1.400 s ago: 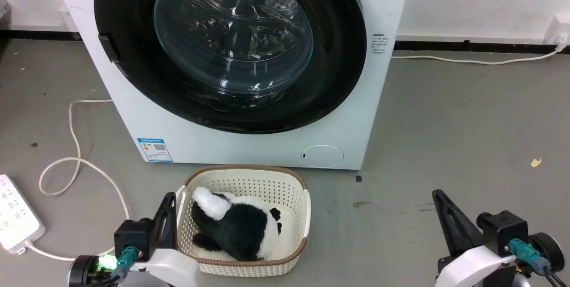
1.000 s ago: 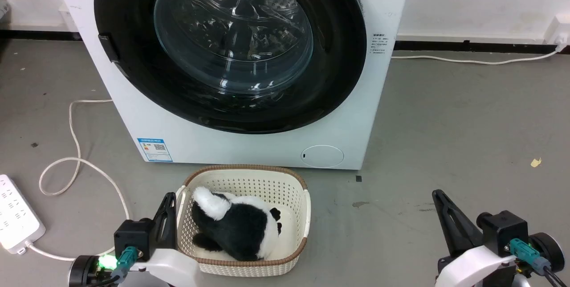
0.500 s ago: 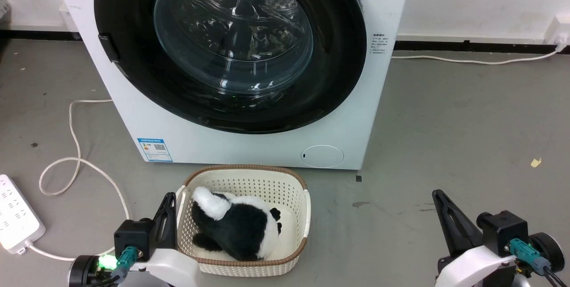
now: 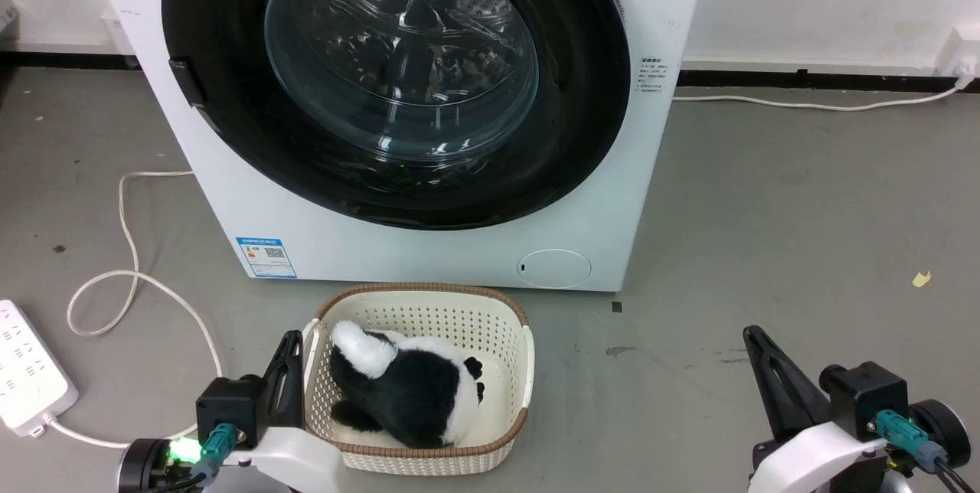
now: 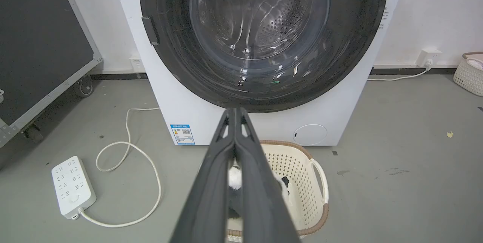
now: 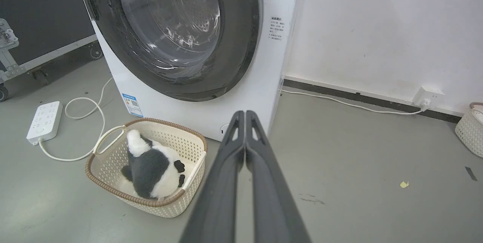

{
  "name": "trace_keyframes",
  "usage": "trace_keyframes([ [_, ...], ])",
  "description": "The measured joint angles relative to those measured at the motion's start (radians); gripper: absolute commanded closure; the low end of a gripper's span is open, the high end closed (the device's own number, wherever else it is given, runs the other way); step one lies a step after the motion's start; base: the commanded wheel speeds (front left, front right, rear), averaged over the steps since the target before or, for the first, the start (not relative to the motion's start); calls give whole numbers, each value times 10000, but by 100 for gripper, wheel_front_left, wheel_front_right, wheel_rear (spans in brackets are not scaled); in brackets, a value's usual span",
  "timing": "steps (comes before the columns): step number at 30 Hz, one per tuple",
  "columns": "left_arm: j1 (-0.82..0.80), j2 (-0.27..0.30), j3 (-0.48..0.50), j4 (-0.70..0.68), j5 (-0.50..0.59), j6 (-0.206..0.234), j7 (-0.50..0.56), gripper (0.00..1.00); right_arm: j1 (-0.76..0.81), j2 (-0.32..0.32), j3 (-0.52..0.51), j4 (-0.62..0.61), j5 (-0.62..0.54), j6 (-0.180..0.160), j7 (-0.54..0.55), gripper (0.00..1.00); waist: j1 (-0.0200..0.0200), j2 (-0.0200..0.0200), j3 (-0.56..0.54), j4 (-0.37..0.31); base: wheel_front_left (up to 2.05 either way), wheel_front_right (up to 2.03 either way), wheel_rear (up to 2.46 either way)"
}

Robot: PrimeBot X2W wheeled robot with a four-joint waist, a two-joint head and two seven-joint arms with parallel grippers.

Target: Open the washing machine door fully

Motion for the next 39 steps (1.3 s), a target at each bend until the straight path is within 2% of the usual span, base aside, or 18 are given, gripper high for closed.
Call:
trace_keyframes([
  [2,0,0,0,0,0,0,0,100,0,0,0,0,0,0,0,100,0,0,0,0,0,0,0],
  [3,0,0,2,0,0,0,0,0,0,0,0,0,0,0,0,0,0,0,0,0,0,0,0],
  [23,9,-2,-182,2,-17,31,-203,0,7,0,35,-12,234,0,-207,0,0,0,125,-3,0,0,0],
  [33,-13,-2,-326,-79,-17,92,-451,0,-40,-10,-48,-123,491,0,-405,0,0,0,547,98,0,0,0],
  [39,-268,-4,-499,-140,-19,169,-552,0,-592,-180,-130,-280,813,0,-368,0,0,0,889,213,0,0,0],
])
